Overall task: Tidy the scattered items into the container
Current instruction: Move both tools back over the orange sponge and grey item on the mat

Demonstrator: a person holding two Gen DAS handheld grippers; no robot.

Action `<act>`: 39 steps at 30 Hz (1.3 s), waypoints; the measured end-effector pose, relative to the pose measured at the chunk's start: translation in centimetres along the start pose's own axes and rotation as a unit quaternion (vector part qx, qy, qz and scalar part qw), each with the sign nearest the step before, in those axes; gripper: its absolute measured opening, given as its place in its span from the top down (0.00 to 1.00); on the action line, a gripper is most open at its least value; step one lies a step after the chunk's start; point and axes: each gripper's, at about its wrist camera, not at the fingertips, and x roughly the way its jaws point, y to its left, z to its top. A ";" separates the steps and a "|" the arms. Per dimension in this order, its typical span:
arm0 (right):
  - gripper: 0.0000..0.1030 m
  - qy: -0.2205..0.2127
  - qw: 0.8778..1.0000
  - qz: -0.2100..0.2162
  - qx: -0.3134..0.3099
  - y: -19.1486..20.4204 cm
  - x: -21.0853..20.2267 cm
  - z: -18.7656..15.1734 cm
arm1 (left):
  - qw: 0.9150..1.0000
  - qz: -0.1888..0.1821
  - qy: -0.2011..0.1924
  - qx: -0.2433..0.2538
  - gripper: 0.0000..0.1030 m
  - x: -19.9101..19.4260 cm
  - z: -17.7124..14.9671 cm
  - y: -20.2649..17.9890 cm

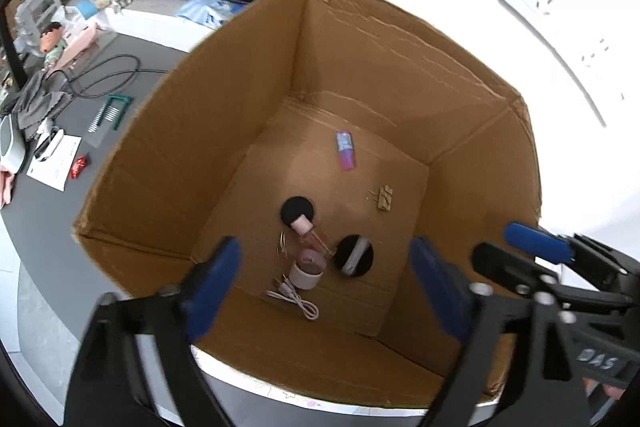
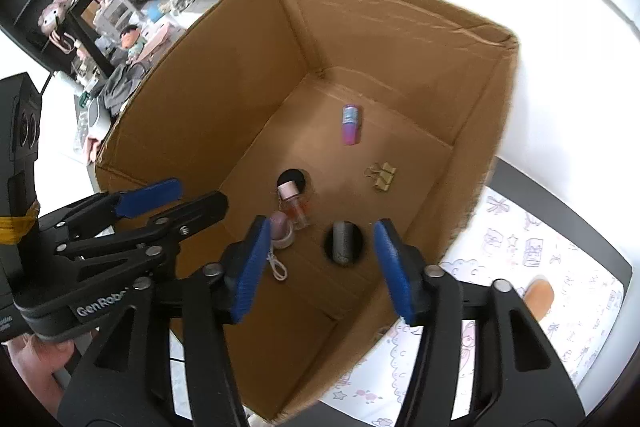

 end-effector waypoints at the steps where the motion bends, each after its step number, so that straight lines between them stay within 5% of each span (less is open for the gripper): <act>1: 0.45 -0.003 1.000 0.008 0.002 -0.2 -0.4 0.0 | 1.000 0.001 -0.005 0.000 0.03 -0.3 0.0 0.0; 10: 0.00 -0.057 0.998 0.012 0.000 -0.9 -3.8 -0.5 | 0.999 0.007 -0.036 0.011 0.00 -2.7 -0.5 -1.6; 21: 0.00 -0.093 0.995 0.016 0.033 -5.1 -7.9 -2.7 | 0.997 -0.013 -0.045 0.069 0.00 -4.5 -2.2 -8.6; 39: 0.00 -0.139 0.982 -0.035 0.122 -18.0 -15.1 -11.4 | 0.976 -0.069 -0.015 0.205 0.00 -2.1 -8.0 -24.9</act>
